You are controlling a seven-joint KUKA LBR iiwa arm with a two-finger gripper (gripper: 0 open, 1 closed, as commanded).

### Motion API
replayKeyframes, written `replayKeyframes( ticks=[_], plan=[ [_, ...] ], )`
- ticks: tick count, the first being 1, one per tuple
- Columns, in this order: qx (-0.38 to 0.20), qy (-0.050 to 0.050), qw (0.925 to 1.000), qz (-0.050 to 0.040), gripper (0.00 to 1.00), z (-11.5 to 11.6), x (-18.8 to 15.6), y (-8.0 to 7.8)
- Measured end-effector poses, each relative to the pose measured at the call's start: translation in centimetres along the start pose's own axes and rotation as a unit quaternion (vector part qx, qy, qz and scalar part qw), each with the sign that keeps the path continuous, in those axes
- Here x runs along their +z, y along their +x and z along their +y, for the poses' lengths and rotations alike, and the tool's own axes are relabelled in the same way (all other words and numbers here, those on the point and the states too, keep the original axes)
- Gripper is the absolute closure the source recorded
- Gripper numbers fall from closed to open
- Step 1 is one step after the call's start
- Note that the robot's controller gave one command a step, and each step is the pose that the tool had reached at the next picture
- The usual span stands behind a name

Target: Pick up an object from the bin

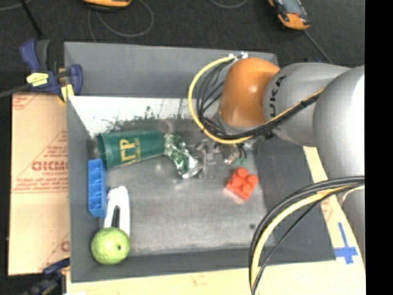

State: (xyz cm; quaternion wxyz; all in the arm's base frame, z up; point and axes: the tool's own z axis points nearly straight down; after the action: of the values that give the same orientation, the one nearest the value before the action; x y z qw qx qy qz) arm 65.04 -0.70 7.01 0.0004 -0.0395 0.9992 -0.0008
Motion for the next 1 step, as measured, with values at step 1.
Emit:
replayKeyframes(
  ticks=[1],
  plan=[
    [0.001, 0.000, 1.0000, 0.0000, 1.00, -0.01, 0.00, 0.00]
  ],
)
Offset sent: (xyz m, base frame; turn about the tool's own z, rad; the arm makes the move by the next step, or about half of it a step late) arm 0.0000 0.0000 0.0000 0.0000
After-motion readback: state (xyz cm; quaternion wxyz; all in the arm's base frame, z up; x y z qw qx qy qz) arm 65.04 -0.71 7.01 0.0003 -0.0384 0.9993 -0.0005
